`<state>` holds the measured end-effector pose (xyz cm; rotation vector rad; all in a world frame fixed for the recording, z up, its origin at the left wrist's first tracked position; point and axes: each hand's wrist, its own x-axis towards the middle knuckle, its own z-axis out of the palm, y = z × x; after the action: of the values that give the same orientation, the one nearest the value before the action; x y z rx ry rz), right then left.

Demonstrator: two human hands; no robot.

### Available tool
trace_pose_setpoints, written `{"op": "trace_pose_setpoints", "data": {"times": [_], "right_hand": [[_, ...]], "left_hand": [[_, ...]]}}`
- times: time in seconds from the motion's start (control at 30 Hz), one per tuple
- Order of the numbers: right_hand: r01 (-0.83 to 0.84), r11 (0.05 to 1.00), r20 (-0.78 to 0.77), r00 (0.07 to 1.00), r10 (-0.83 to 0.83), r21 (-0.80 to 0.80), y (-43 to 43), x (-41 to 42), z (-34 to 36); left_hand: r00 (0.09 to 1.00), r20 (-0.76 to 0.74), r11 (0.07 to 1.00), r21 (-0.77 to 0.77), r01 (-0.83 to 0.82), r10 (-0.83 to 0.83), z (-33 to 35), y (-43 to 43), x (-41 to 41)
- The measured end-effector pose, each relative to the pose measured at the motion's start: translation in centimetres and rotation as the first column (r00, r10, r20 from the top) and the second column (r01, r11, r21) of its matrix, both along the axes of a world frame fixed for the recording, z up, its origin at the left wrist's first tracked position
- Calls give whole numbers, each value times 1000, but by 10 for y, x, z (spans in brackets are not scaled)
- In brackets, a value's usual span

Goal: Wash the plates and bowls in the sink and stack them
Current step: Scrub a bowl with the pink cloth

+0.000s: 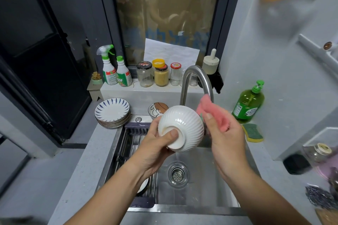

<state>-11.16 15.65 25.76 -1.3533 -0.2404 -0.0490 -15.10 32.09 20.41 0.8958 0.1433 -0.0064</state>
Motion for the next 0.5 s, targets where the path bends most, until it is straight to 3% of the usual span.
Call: {"op": "trace_pose_setpoints", "data": {"times": [0.07, 0.13, 0.33, 0.4, 0.5], "right_hand": [[-13, 992, 153, 988, 32, -127, 4, 0, 6], [-89, 944, 271, 946, 180, -317, 7, -1, 5], [-239, 855, 130, 934, 332, -460, 7, 22, 23], [-259, 814, 158, 907, 390, -520, 8, 29, 28], [-130, 812, 328, 869, 369, -569, 5, 30, 16]], "left_hand": [[1000, -2, 997, 69, -17, 17, 6, -4, 0], [1000, 16, 995, 92, -26, 25, 11, -9, 1], [998, 43, 955, 290, -58, 47, 17, -9, 1], [995, 70, 948, 307, -88, 70, 20, -9, 3], [989, 64, 970, 195, -143, 132, 27, -5, 8]]}}
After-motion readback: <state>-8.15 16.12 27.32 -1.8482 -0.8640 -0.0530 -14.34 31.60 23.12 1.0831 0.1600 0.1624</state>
